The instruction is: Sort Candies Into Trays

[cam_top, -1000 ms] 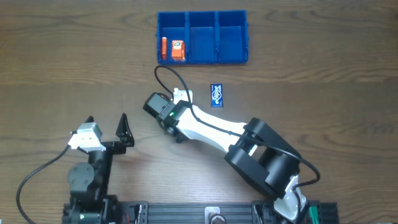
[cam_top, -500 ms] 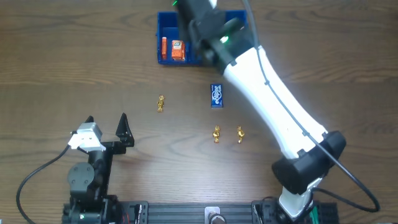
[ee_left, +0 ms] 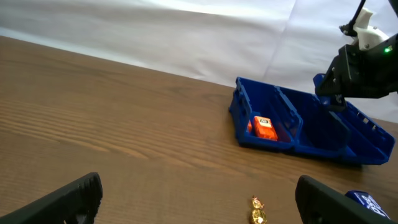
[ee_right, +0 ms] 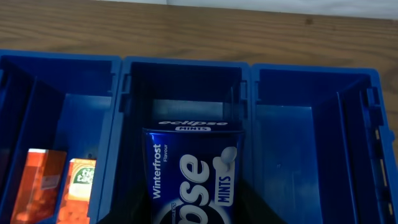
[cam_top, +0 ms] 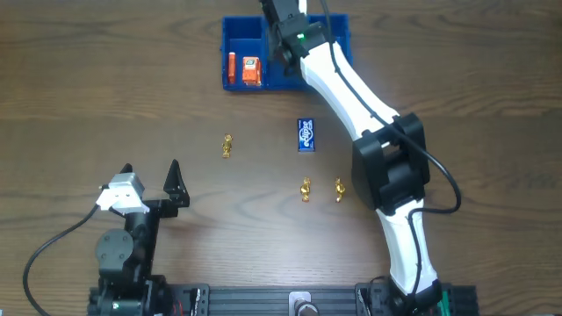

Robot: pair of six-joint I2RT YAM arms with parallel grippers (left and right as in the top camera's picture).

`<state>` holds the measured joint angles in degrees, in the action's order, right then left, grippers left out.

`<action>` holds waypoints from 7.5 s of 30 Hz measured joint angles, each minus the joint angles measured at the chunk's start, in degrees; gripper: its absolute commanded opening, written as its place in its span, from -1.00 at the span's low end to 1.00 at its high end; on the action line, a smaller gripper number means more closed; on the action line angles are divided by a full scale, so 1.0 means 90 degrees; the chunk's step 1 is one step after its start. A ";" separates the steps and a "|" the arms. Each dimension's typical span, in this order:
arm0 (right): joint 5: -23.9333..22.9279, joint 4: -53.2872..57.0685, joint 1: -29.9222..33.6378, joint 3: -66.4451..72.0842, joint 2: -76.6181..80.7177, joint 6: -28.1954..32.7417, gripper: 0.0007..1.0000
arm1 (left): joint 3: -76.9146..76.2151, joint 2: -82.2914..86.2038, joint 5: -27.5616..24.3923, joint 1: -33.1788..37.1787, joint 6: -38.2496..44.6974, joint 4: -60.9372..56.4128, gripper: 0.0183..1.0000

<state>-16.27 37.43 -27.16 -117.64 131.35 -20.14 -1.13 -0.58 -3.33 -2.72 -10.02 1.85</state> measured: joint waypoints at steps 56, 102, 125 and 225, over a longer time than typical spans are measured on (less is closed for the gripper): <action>0.0753 0.1054 -0.0372 0.0850 -0.2501 -0.0410 -0.53 | -0.0002 -0.0002 0.0000 0.0000 0.0000 0.0000 0.99; 0.0561 0.1921 -0.2710 0.0236 0.0636 -0.2101 0.28 | -0.0002 0.0000 0.0000 0.0000 0.0002 0.0002 1.00; 0.0782 0.2057 -0.2625 0.0236 0.0860 -0.2713 -0.64 | -0.0002 0.0000 0.0000 0.0000 0.0002 0.0002 1.00; 0.0855 -0.1897 0.0901 0.3390 -0.3383 -0.0117 -0.67 | -0.0002 0.0000 0.0000 0.0000 0.0002 0.0005 1.00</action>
<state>-8.58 20.36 -19.05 -87.13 100.90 -21.19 -1.15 -0.58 -3.33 -2.72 -10.00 1.89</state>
